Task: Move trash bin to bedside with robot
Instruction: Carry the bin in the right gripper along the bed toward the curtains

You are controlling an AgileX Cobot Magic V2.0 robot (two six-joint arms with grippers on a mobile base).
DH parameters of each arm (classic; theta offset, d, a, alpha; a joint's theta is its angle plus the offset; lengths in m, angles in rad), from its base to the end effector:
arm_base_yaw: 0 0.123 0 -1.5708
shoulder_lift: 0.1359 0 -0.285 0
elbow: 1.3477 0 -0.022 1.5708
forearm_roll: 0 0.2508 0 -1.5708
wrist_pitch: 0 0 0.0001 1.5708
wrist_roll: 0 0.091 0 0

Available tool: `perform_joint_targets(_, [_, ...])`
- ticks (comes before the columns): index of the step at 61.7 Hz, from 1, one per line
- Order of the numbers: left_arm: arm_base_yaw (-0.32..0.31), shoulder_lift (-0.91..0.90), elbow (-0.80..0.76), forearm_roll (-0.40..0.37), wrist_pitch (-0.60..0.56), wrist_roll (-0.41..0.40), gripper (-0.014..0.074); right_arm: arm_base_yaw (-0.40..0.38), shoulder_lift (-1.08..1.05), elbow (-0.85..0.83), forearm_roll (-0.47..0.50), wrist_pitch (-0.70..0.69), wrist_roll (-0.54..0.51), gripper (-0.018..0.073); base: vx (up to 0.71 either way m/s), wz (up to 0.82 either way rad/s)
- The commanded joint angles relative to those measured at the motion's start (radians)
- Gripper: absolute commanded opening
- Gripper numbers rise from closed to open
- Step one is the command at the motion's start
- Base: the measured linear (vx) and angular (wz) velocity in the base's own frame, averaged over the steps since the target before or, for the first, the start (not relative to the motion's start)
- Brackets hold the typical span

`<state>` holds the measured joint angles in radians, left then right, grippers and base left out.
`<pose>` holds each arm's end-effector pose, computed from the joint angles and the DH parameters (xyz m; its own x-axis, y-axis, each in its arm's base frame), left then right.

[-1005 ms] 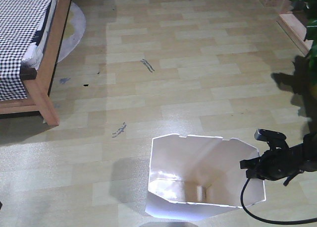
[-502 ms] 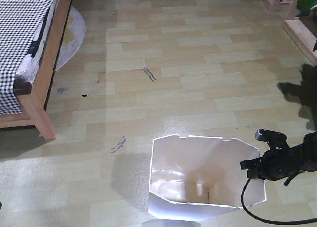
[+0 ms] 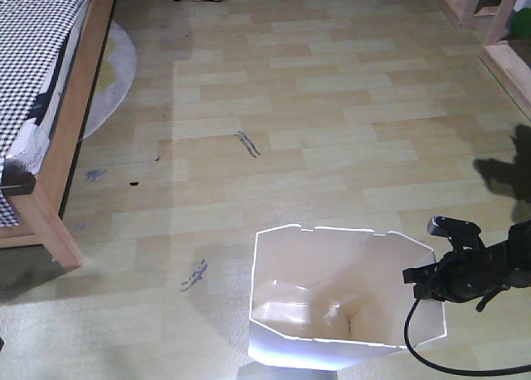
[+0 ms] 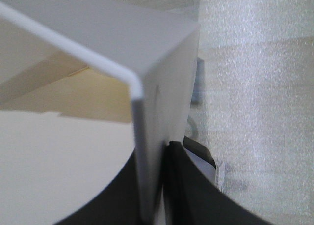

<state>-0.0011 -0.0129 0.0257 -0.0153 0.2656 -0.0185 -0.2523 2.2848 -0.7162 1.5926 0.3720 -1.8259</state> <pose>0.0549 -0.0004 0.1812 -0.1901 -0.0331 -0.9812 -0.0013 0.9994 -0.0334 0.2665 -0.0345 -0.0211 -0.9835 0.0326 -0.1782 -0.0284 0.9437 0.3295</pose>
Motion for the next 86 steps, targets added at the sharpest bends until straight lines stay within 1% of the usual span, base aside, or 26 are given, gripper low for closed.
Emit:
perform_joint_targets(1, [-0.002,-0.014,0.019,-0.003,-0.069,-0.004,-0.0006,-0.003,-0.064,-0.005,0.016,0.193,0.006,-0.0005,0.25,0.02])
perform_joint_targets(86, [-0.002,-0.014,0.019,-0.003,-0.069,-0.004,-0.0006,-0.003,-0.064,-0.005,0.016,0.193,0.006,-0.0005,0.25,0.09])
